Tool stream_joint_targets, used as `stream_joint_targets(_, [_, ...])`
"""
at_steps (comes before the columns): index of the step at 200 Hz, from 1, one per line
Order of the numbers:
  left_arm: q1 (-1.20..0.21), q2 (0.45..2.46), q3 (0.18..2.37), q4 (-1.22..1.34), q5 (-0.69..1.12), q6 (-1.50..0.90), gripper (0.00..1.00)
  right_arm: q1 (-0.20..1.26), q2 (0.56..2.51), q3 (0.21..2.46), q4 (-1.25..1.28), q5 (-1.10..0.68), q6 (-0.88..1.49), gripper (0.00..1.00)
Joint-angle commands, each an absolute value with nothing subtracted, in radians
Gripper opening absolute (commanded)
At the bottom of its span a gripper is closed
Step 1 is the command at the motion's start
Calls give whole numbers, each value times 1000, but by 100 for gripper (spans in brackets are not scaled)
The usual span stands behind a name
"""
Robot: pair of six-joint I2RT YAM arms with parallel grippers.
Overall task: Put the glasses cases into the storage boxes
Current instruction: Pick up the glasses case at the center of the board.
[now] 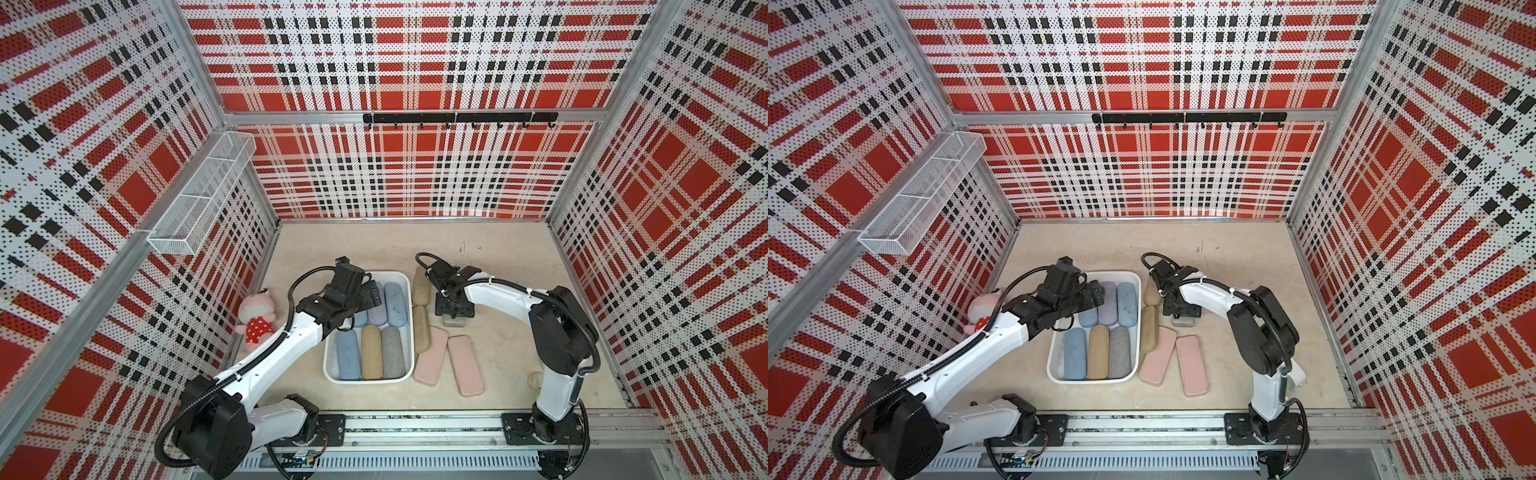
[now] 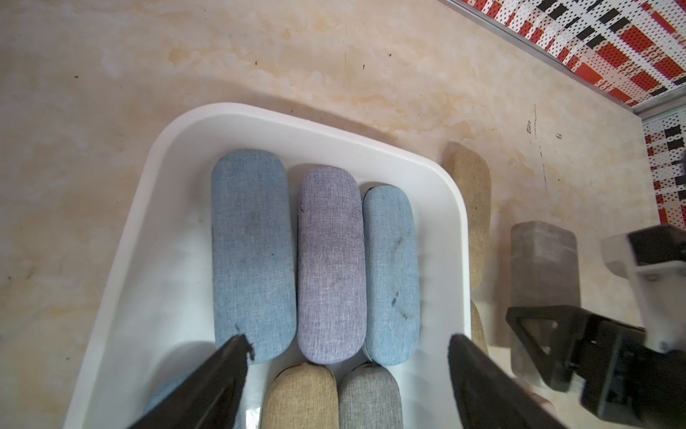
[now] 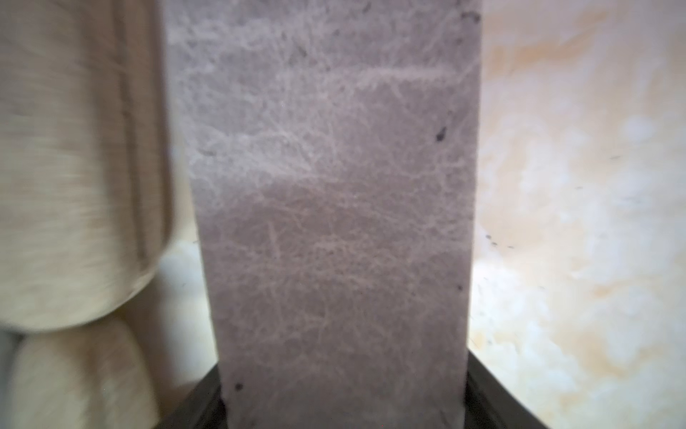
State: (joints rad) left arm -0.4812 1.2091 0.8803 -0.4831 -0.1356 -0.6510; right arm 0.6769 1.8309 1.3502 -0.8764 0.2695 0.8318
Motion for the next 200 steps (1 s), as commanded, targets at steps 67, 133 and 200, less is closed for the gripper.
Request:
stream_joint_targets(67, [-259, 1151, 859, -469, -77, -612, 87, 949, 1918, 1885, -1062, 332, 914, 64])
stream_joint_targets(133, [-181, 1119, 839, -482, -46, -576, 87, 1023, 2154, 2095, -1070, 273, 986, 66])
stream_joint_targets(200, [-168, 1119, 804, -476, -35, -568, 87, 1021, 2264, 2095, -1094, 289, 1049, 66])
